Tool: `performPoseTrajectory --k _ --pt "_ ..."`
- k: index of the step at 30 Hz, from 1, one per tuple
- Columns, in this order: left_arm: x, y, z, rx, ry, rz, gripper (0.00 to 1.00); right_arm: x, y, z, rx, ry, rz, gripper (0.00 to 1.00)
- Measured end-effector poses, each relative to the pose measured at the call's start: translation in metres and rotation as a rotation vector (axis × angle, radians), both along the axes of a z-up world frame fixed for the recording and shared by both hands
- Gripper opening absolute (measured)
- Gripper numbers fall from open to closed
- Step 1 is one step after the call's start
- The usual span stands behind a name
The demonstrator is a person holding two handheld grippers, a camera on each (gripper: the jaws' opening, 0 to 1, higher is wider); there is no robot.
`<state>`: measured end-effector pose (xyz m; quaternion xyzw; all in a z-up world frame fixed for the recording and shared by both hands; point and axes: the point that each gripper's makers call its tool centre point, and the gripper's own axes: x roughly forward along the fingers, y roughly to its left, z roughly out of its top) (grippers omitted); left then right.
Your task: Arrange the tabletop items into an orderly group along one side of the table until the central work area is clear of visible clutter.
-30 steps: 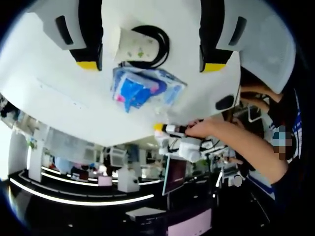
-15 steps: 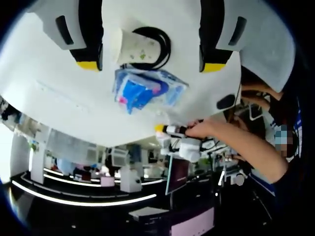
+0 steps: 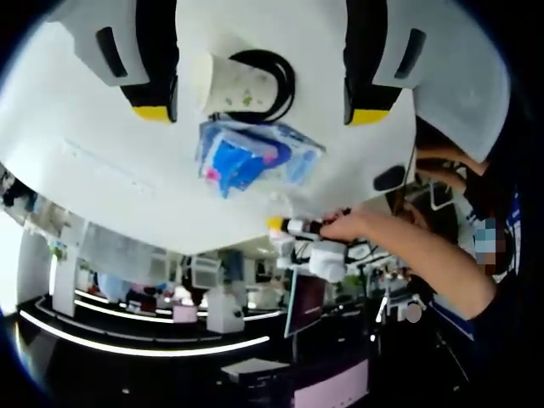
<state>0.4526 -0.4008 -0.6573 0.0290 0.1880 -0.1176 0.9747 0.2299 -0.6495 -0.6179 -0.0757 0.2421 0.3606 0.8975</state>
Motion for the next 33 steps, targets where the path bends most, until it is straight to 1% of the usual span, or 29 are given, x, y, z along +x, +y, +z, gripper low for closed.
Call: performPoseTrajectory --k 7,10,11,16,21,23,27,29,30,32,33 --pt "-0.003 0.003 0.002 0.003 0.001 0.007 0.45 0.001 -0.001 0.003 0.005 -0.004 -0.003 0.77" --pt "-0.004 0.001 0.003 -0.017 -0.003 -0.004 0.50 0.001 -0.001 0.003 0.006 -0.006 -0.004 0.77" --pt "-0.006 0.002 0.001 0.004 0.010 -0.006 0.50 0.001 -0.001 0.002 0.008 -0.005 -0.005 0.77" --pt "-0.010 0.007 0.001 -0.014 0.015 0.013 0.53 0.000 0.002 0.004 0.016 -0.007 -0.003 0.77" --pt "-0.015 0.007 0.001 -0.007 0.022 0.008 0.57 -0.001 0.002 0.006 0.017 -0.009 0.000 0.77" --pt "-0.016 0.007 0.000 -0.008 0.032 0.010 0.60 -0.001 0.004 0.008 0.012 -0.017 0.007 0.77" --pt "-0.016 0.007 0.000 0.003 0.039 0.004 0.56 -0.003 0.005 0.010 0.001 -0.025 0.020 0.77" --pt "-0.015 0.008 0.000 0.025 0.042 0.009 0.53 -0.004 0.005 0.011 0.000 -0.029 0.023 0.77" --pt "-0.016 0.008 0.000 0.024 0.042 0.008 0.50 -0.004 0.004 0.011 -0.001 -0.028 0.023 0.77" --pt "-0.016 0.006 0.003 0.020 0.041 0.003 0.41 -0.004 0.003 0.010 -0.005 -0.028 0.023 0.77" --pt "-0.017 0.005 0.003 0.029 0.046 0.000 0.39 -0.004 0.002 0.010 -0.006 -0.027 0.020 0.77"
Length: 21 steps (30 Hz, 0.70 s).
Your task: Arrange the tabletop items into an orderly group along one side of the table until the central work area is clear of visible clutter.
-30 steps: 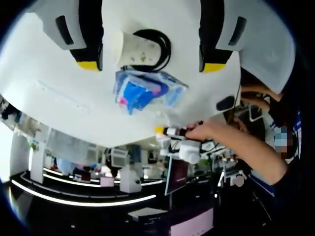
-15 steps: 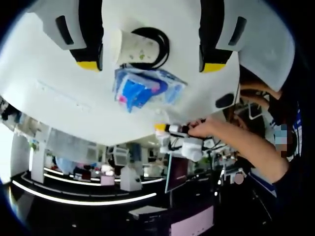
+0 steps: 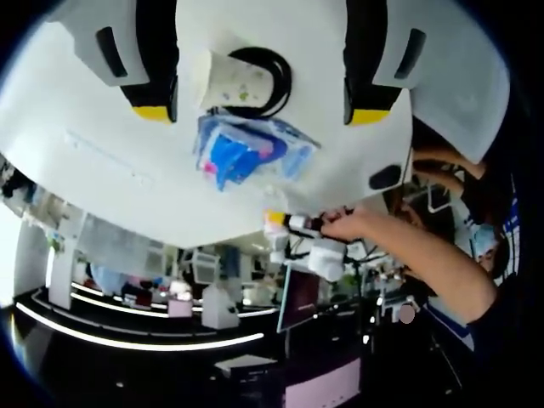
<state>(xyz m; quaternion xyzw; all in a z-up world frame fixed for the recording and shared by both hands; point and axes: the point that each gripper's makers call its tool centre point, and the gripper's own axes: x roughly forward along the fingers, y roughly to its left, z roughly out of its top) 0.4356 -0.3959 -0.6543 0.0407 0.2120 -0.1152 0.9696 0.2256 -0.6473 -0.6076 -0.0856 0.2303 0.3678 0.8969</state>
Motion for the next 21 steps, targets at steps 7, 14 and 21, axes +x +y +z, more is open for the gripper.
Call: performPoseTrajectory --k 7,14,21 --pt "-0.003 0.000 0.000 0.002 0.014 0.009 0.37 0.000 0.000 0.002 0.014 -0.001 -0.015 0.77" --pt "-0.007 0.001 0.000 0.000 0.030 0.021 0.37 -0.002 0.001 -0.001 0.012 0.005 -0.013 0.76" --pt "-0.013 0.004 0.000 0.001 0.040 0.023 0.37 -0.004 -0.001 -0.003 0.015 0.013 -0.017 0.74"
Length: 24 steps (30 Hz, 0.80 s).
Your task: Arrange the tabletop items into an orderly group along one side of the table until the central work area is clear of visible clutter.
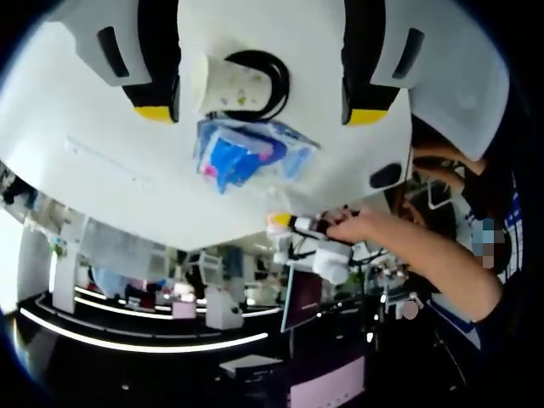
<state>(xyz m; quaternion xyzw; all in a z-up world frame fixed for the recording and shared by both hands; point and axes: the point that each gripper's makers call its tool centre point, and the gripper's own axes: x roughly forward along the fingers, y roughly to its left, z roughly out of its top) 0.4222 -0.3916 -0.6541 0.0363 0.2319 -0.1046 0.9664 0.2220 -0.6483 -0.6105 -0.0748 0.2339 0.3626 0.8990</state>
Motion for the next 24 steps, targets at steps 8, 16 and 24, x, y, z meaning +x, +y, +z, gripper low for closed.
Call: performPoseTrajectory --k 8,16,24 --pt "-0.012 0.003 0.006 0.009 -0.005 -0.005 0.38 -0.001 -0.006 -0.004 -0.020 0.015 0.003 0.64" --pt "-0.027 0.003 0.011 0.026 -0.013 -0.034 0.38 0.002 -0.012 -0.012 -0.054 0.036 0.004 0.49" --pt "-0.045 -0.006 0.016 0.034 -0.043 -0.108 0.38 0.006 -0.011 -0.027 -0.108 0.065 0.045 0.39"
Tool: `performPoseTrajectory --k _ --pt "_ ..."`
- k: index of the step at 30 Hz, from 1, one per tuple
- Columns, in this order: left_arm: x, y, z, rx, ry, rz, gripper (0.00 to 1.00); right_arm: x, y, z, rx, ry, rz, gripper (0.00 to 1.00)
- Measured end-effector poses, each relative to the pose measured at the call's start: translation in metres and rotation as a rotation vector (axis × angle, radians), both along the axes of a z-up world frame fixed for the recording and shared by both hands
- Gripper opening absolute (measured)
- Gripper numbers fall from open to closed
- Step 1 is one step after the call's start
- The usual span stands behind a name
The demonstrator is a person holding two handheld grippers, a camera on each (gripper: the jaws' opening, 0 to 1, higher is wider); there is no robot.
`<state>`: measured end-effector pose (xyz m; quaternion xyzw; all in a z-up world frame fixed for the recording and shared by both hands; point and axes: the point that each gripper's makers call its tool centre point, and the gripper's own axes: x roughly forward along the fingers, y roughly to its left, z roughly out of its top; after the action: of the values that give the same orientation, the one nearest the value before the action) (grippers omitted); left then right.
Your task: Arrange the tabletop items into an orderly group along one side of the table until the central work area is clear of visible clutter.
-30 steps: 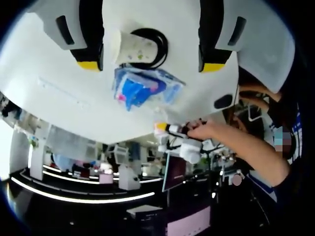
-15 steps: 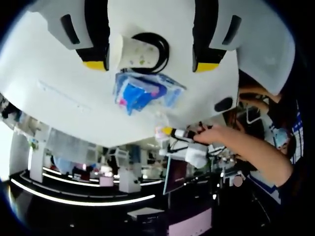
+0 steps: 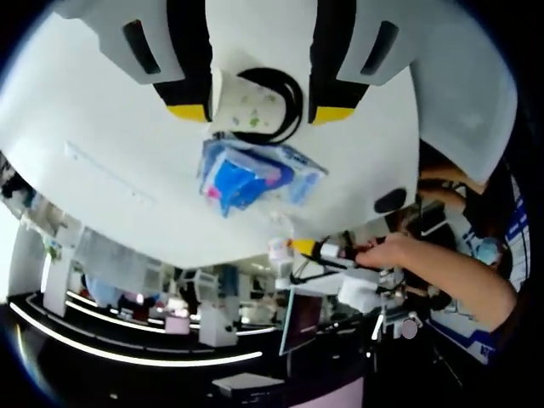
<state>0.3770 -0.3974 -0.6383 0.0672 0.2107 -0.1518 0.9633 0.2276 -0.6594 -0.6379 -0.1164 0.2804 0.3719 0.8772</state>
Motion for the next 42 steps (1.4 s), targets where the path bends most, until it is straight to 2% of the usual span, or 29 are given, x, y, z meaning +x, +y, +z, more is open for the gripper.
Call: performPoseTrajectory --k 3,5,9,11,14,17,22,27,35,37,42 --pt "-0.004 0.000 -0.004 0.029 0.003 -0.026 0.38 0.003 0.000 -0.002 -0.003 0.007 -0.003 0.38" --pt "-0.007 -0.001 -0.004 0.024 0.004 -0.037 0.38 0.006 -0.002 -0.003 -0.009 0.008 -0.012 0.36" --pt "-0.012 -0.002 -0.003 0.020 0.003 -0.042 0.39 0.008 -0.006 -0.009 0.009 0.055 -0.029 0.29" --pt "-0.014 -0.002 -0.002 0.026 0.001 -0.051 0.39 0.009 -0.007 -0.011 0.014 0.060 -0.031 0.26" --pt "-0.015 -0.001 -0.003 0.033 0.005 -0.064 0.39 0.011 -0.010 -0.014 0.014 0.066 -0.046 0.25" --pt "-0.014 0.003 -0.005 0.045 0.007 -0.075 0.38 0.016 -0.014 -0.011 0.016 0.045 -0.070 0.25" --pt "-0.014 0.005 -0.003 0.059 -0.009 -0.080 0.37 0.016 -0.018 -0.017 0.032 0.091 -0.096 0.24" --pt "-0.018 0.002 -0.002 0.056 -0.013 -0.097 0.37 0.013 -0.019 -0.025 0.025 0.121 -0.091 0.17" --pt "-0.023 -0.001 -0.002 0.069 -0.023 -0.122 0.36 0.007 -0.017 -0.025 0.016 0.125 -0.057 0.07" --pt "-0.025 -0.001 -0.002 0.067 -0.021 -0.125 0.36 0.006 -0.016 -0.026 0.009 0.129 -0.041 0.01" --pt "-0.029 -0.003 0.000 0.073 -0.023 -0.138 0.36 0.002 -0.010 -0.024 0.022 0.136 -0.016 0.00"
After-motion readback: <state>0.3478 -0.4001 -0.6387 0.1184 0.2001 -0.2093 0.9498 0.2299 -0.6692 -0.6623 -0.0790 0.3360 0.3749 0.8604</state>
